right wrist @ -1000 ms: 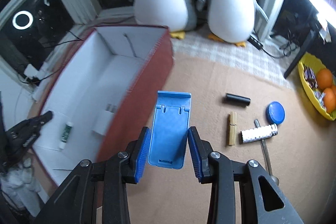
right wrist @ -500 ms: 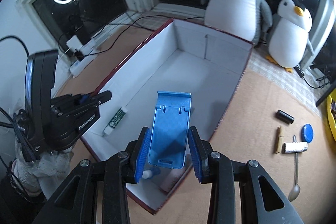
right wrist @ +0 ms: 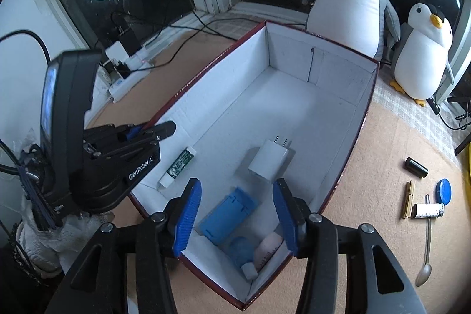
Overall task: Organize rigid objects
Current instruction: 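Carry the phone stand with the right gripper into the box and release, then move the right gripper to the blue round lid and grasp it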
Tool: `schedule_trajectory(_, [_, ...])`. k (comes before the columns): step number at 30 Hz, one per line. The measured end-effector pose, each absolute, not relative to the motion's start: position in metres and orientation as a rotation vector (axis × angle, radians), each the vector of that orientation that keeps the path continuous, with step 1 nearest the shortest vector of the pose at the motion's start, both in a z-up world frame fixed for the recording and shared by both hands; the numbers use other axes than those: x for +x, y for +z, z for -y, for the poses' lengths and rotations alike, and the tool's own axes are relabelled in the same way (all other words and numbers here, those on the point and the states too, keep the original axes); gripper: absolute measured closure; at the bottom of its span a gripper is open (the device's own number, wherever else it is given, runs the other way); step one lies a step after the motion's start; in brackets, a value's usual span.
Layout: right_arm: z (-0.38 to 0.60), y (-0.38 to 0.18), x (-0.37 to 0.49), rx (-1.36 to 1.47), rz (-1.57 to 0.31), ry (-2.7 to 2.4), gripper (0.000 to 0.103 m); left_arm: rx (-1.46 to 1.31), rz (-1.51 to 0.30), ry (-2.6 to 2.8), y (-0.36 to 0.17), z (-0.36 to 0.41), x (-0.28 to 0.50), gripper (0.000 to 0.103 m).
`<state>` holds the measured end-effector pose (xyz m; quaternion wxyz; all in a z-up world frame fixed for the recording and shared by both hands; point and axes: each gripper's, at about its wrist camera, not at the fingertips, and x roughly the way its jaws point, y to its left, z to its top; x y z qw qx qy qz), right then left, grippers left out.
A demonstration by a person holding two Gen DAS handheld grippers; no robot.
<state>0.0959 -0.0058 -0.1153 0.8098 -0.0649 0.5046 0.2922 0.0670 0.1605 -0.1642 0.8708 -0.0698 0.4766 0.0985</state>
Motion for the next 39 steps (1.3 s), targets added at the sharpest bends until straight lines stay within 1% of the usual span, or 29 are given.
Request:
schedule_trajectory(8, [0.038, -0.101, 0.101, -0.076, -1.036, 0.587, 0.056, -0.134, -1.002, 0.219, -0.164, -0.159, 0.068, 0.094])
schedule_trajectory(13, [0.076, -0.097, 0.111, -0.025, -1.025, 0.520, 0.056, -0.122, -1.010, 0.230, -0.163, -0.156, 0.069, 0.094])
schedule_trajectory(17, [0.112, -0.099, 0.120, 0.002, -1.019, 0.450, 0.053, -0.104, -1.020, 0.236, -0.163, -0.155, 0.070, 0.094])
schedule_trajectory(29, [0.249, -0.137, 0.166, 0.146, -1.082, 0.181, 0.051, -0.054, -1.067, 0.272, -0.164, -0.148, 0.075, 0.092])
schedule_trajectory(39, [0.300, -0.182, 0.210, 0.179, -1.159, 0.064, 0.048, -0.036, -1.102, 0.303, -0.165, -0.146, 0.078, 0.088])
